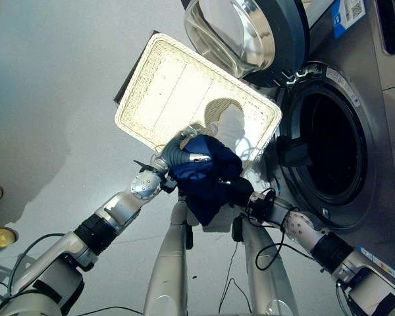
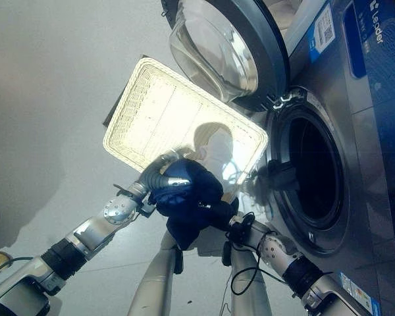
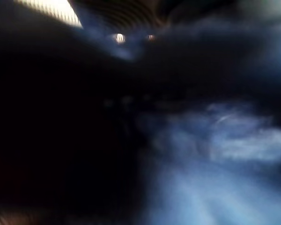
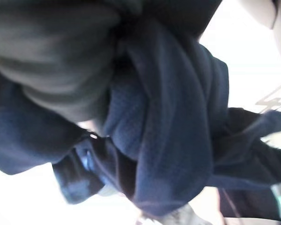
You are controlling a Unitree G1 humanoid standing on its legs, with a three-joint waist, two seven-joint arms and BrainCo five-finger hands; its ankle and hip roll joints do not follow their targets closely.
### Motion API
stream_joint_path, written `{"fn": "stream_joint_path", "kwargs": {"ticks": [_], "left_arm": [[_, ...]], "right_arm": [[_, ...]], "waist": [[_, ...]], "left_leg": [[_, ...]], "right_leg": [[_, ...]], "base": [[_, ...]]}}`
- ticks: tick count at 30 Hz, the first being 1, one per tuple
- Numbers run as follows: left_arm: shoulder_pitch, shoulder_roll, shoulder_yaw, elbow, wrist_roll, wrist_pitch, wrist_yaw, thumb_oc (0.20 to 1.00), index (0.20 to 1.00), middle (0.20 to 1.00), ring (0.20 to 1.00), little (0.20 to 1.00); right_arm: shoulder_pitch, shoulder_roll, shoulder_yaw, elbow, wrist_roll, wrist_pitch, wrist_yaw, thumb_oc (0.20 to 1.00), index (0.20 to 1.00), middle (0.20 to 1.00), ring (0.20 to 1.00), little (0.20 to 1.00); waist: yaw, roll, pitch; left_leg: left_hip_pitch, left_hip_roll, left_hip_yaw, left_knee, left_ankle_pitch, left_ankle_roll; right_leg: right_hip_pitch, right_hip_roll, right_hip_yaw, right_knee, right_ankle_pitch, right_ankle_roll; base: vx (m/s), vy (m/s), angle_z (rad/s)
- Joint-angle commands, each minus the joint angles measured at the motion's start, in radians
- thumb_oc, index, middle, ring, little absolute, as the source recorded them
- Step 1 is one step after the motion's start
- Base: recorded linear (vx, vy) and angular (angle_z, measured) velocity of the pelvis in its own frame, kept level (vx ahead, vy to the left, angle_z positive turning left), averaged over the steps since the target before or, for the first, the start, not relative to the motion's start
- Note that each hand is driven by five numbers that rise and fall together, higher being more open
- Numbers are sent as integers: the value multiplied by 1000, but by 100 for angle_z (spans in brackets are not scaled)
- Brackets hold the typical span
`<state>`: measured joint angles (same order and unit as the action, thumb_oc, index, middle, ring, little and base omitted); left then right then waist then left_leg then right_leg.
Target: Put the clothes into the washing machine.
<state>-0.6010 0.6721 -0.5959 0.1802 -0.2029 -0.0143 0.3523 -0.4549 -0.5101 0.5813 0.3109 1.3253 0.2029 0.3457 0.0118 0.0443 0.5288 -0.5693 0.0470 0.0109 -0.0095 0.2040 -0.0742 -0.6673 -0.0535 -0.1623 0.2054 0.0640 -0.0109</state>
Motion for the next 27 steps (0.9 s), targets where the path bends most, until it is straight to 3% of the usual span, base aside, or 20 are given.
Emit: {"fn": "stream_joint_path", "kwargs": {"ticks": [1,4,7,10,12,13,16,18,19,20,21,22,24,25,26,27], "left_arm": [[3,18,82,9,52,68,125,1000,1000,1000,1000,1000],[11,20,117,44,3,92,157,1000,1000,1000,1000,1000],[33,19,171,133,-67,106,176,1000,1000,1000,1000,1000],[42,17,184,153,-81,100,178,1000,1000,1000,1000,1000],[74,3,219,214,-163,45,141,1000,1000,1000,1000,1000],[74,3,219,214,-163,45,141,1000,1000,1000,1000,1000],[102,-1,248,310,-219,-27,47,1000,1000,1000,1000,1000],[108,14,252,336,-239,-51,16,1000,1000,1000,1000,1000],[121,18,249,333,-247,-61,12,1000,1000,1000,1000,1000],[149,25,235,314,-253,-70,28,1000,1000,1000,1000,1000],[158,31,220,299,-254,-69,37,1000,1000,1000,1000,1000],[162,46,193,259,-266,-57,48,1000,1000,1000,1000,1000],[158,52,185,236,-269,-39,50,1000,1000,1000,1000,1000],[129,65,163,218,-265,-15,37,1000,1000,1000,1000,1000],[129,65,163,218,-265,-15,37,1000,1000,1000,1000,1000],[106,86,141,206,-300,1,34,1000,1000,1000,1000,1000]], "right_arm": [[18,37,-57,-49,154,-69,13,200,200,200,200,200],[17,40,-114,2,264,-119,-4,200,200,200,200,200],[19,52,-236,76,412,-234,-49,200,200,200,200,200],[19,53,-267,91,428,-256,-63,200,200,200,200,200],[2,47,-365,150,380,-375,-182,200,200,200,200,200],[2,47,-365,150,380,-375,-182,200,200,200,200,200],[-115,-40,-574,346,532,-402,-425,200,200,200,200,200],[-196,-129,-703,448,647,-560,-623,200,200,200,200,200],[-209,-153,-767,447,647,-748,-729,200,200,200,200,200],[-195,-172,-828,446,647,-977,-785,200,200,200,200,200],[-182,-177,-844,454,647,-1095,-786,200,200,200,200,200],[-170,-180,-879,451,625,-1291,-862,200,200,200,200,200],[-179,-186,-900,426,630,-1359,-938,200,200,200,200,200],[-227,-250,-918,460,601,-1460,-1039,1000,1000,1000,1000,1000],[-227,-250,-918,460,601,-1460,-1039,1000,1000,1000,1000,1000],[-254,-289,-897,485,543,-1414,-1072,1000,1000,1000,1000,1000]], "waist": [[-27,8,-9],[-28,12,-9],[-34,19,-9],[-35,21,-9],[-40,24,-9],[-40,24,-9],[-33,28,-9],[-28,31,-9],[-25,34,-9],[-28,36,-9],[-28,36,-9],[-31,39,-9],[-31,42,-9],[-28,52,-9],[-28,52,-9],[-27,58,-9]], "left_leg": [[-13,-97,63,55,-68,29],[-8,-97,66,56,-71,26],[-8,-94,76,58,-74,21],[-6,-93,77,57,-75,20],[-5,-90,82,58,-80,17],[-5,-90,82,58,-80,17],[-6,-88,86,78,-96,14],[-3,-86,81,84,-106,13],[-4,-85,78,85,-111,14],[-4,-84,72,81,-115,19],[-4,-85,68,81,-116,21],[-12,-94,58,90,-119,26],[-19,-100,54,96,-120,30],[-37,-109,45,102,-114,39],[-37,-109,45,102,-114,39],[-47,-113,42,112,-113,40]], "right_leg": [[52,22,-3,-51,-3,77],[55,22,-2,-49,-5,78],[52,23,3,-45,-6,82],[53,23,4,-44,-7,82],[51,25,9,-46,-5,85],[51,25,9,-46,-5,85],[52,22,3,-39,-5,84],[58,23,1,-35,-10,85],[59,24,1,-32,-13,84],[58,27,2,-26,-16,84],[57,29,2,-22,-17,83],[46,33,5,-12,-13,84],[38,31,6,-8,-11,84],[16,27,10,3,-3,81],[16,27,10,3,-3,81],[8,25,9,7,-2,80]], "base": [[13,-13,-8],[21,-18,-10],[21,-33,-10],[12,-13,-7],[20,-34,-9],[27,-69,-6],[31,-85,-3],[31,-62,-6],[31,-51,-4],[29,-45,-1],[18,-69,-1],[-16,-52,0],[-1,-17,0],[0,0,0],[0,0,0],[0,0,0]]}}
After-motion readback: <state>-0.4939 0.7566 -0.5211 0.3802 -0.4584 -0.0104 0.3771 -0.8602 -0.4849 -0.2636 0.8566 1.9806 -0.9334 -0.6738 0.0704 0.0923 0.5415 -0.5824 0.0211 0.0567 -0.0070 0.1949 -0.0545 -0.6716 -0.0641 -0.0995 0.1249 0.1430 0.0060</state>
